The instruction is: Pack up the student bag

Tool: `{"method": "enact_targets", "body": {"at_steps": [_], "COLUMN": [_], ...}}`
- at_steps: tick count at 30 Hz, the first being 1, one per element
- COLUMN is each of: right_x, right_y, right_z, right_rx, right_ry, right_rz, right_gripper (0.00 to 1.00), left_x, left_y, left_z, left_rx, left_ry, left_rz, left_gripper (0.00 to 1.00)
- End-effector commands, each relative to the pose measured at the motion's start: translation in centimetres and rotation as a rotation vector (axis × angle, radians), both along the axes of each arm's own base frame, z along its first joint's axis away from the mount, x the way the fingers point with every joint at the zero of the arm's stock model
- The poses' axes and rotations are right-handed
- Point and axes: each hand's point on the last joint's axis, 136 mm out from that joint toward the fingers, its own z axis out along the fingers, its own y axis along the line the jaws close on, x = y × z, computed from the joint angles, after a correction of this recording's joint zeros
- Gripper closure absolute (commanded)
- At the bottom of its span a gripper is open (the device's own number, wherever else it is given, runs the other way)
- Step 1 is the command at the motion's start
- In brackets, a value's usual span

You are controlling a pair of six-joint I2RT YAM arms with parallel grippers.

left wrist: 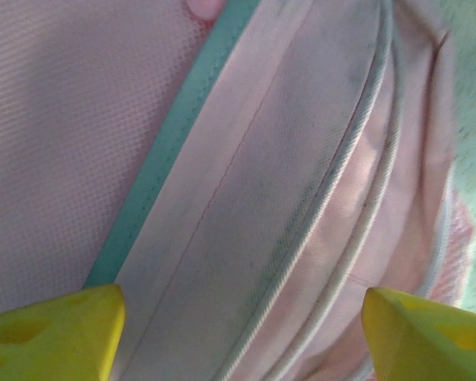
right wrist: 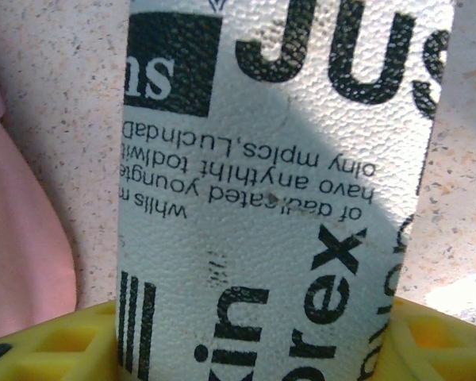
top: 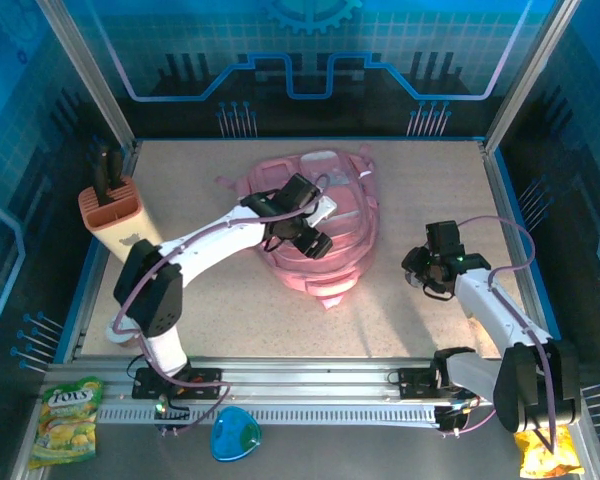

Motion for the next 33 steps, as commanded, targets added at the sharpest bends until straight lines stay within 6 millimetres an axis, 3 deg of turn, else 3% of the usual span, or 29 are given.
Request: {"method": "enact_targets", "body": {"at_steps": [1, 7, 21, 27, 29, 33], "right_x": [0.7, 0.9, 1.3, 2.4, 2.8, 3.1], "right_y": [0.9, 1.5, 3.1, 7.2, 9.5, 13.5], "right_z": [1.6, 2.0, 3.8, 5.5, 6.6, 8.9], "right_rx": [0.012, 0.021, 0.055, 0.167, 0.23, 0.312], "right_ry": [-0.037, -0.052, -0.121, -0.2, -0.244, -0.313], "right_rz": [0.05, 0.068, 0.136, 0.286, 0.362, 0.49], "right_gripper": [0.51, 0.51, 0.51, 0.51, 0.5, 0.5], "left_x": [-0.5, 2.4, 2.2, 2.4, 2.5, 2.3], "left_y": [1.1, 1.1, -0.7, -1.6, -2.2, -3.7], "left_z": [-2.2, -1.5, 2.4, 3.9, 5.4, 8.6], "left_rx": [0.188, 0.254, 0.021, -0.07, -0.124, -0.243], "left_ry": [0.026, -0.052, 0.017, 0.013, -0.002, -0.065], "left_rz": [-0.105, -0.04, -0.051, -0.034, 0.005, 0.026], "left_gripper": [0.25, 0.48, 0.74, 0.92, 0.98, 0.99]}}
